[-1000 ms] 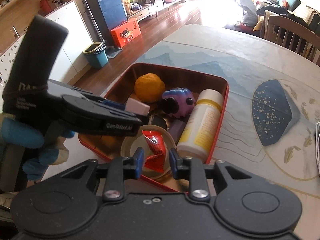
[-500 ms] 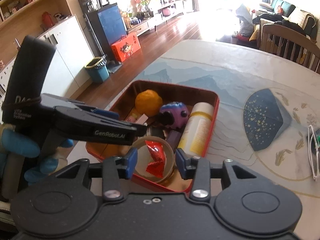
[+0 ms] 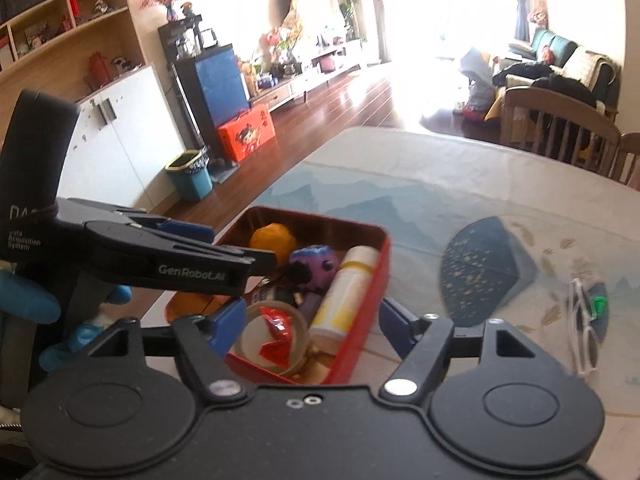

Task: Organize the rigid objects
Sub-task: 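Withdraw both tools from the tin box toward the white sunglasses and green object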

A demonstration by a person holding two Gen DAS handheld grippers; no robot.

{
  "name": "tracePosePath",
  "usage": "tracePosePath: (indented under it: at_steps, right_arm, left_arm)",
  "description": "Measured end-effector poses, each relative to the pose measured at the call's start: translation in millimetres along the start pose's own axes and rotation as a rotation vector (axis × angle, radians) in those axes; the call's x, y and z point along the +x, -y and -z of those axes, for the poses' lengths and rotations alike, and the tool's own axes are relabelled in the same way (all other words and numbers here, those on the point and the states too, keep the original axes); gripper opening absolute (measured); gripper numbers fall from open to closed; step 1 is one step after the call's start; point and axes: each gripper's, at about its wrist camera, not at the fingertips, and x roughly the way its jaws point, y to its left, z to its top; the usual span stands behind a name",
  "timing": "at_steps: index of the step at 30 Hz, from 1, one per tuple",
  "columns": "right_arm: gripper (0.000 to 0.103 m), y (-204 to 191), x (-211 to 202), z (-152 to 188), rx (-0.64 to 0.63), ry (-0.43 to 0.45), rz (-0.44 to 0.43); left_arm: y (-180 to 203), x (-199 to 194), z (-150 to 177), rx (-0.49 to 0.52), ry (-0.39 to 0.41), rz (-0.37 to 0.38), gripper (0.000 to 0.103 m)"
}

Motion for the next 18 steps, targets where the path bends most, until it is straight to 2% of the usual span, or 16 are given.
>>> tracePosePath:
  at_steps: [12, 18]
  right_arm:
    - [0.101, 71, -42, 16, 0.081, 0.082, 0.093]
    - [0.103, 115, -53, 27, 0.127, 0.076, 0.170]
  left_arm:
    - [60, 4, -5, 0.011, 0.011, 0.000, 0.082]
    - [99, 13, -7, 0.029, 0.011, 0.015, 0.082]
